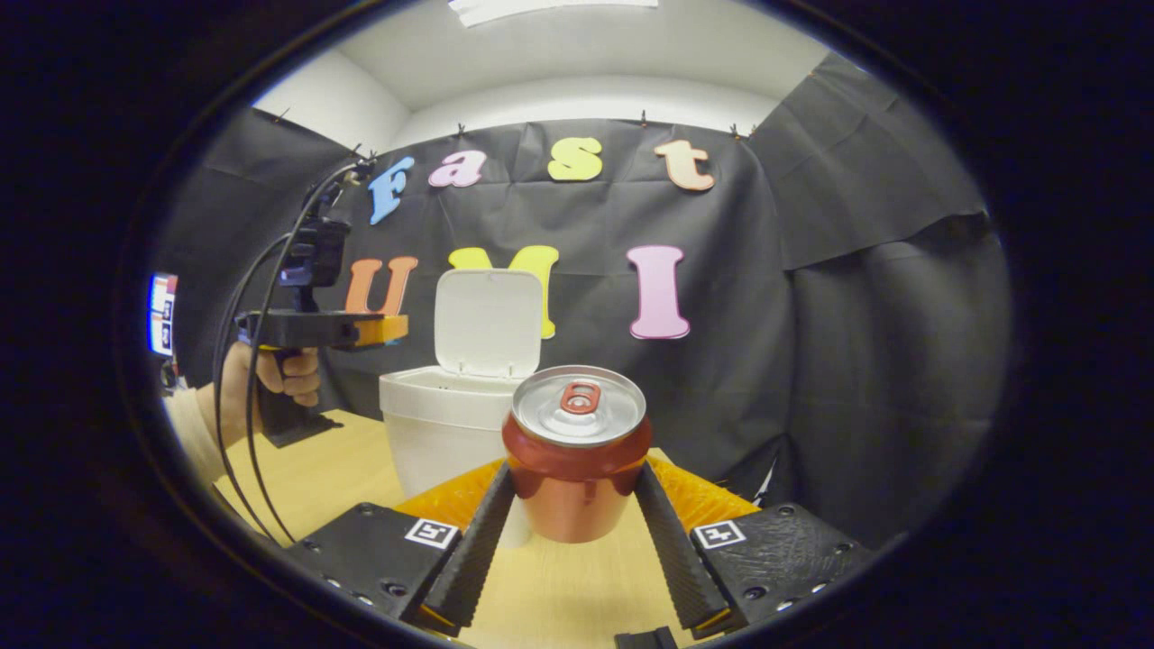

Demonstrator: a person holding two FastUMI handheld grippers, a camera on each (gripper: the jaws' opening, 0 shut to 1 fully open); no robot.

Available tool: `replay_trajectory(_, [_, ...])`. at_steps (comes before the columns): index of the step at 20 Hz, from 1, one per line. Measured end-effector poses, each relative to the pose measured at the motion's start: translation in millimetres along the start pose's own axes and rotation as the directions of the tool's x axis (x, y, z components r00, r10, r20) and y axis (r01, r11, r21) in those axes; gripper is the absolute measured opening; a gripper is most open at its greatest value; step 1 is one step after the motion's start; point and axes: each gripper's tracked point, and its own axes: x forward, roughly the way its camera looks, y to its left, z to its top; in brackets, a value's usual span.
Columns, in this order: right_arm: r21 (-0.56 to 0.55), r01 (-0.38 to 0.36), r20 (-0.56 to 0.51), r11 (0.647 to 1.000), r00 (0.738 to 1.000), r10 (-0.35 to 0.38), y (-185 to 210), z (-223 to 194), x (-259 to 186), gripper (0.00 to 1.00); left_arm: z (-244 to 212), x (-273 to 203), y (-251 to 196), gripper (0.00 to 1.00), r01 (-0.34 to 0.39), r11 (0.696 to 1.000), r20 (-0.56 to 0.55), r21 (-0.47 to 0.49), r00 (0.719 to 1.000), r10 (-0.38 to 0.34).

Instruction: Press the lid of the desktop garbage bin to open it, pick up the crumpled paper on the desktop and throw it into the bin, then pick up the pop can on the desktop and drop it into the bin, and finally close the garbage bin lid.

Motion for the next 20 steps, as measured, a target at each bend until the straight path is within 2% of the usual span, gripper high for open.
replay_trajectory(3, [0.015, -0.004, 0.017, 1.000, 1.000, 0.004, -3.7, 4.9, -1.3, 0.80, -5.5, 22.4, -32.6, 0.35, 0.030, 1.000, -0.023, -0.006, 0.999, -0.030])
replay_trajectory(7, [0.016, 0.010, 0.032, 1.000, 0.999, -0.011, -8.2, 6.4, -1.1, 0.80, -14.5, 39.0, -75.5, 0.35, 0.059, 0.997, -0.055, 0.049, 0.997, -0.056])
replay_trajectory(8, [0.019, 0.010, 0.031, 1.000, 0.999, -0.010, -9.0, 6.3, -0.2, 0.80, -18.2, 40.6, -88.9, 0.31, 0.081, 0.996, -0.063, 0.048, 0.995, -0.078])
replay_trajectory(9, [0.020, 0.009, 0.030, 1.000, 0.999, -0.010, -10.4, 5.9, 1.2, 0.80, -25.1, 43.8, -100.0, 0.36, 0.102, 0.994, -0.062, 0.048, 0.993, -0.099])
replay_trajectory(14, [0.053, 0.041, 0.044, 0.998, 0.998, -0.044, -33.6, 14.1, 2.4, 0.79, -34.1, 41.0, -141.8, 0.37, 0.154, 0.983, -0.060, 0.100, 0.987, -0.149])
replay_trajectory(18, [0.086, 0.081, 0.059, 0.993, 0.995, -0.086, -55.2, 19.7, 4.1, 0.80, -41.2, 32.7, -167.9, 0.37, 0.202, 0.977, -0.065, 0.064, 0.978, -0.198])
replay_trajectory(20, [0.099, 0.096, 0.059, 0.990, 0.993, -0.102, -61.8, 19.1, 3.5, 0.81, -45.1, 20.9, -190.1, 0.37, 0.265, 0.964, -0.072, 0.031, 0.962, -0.263])
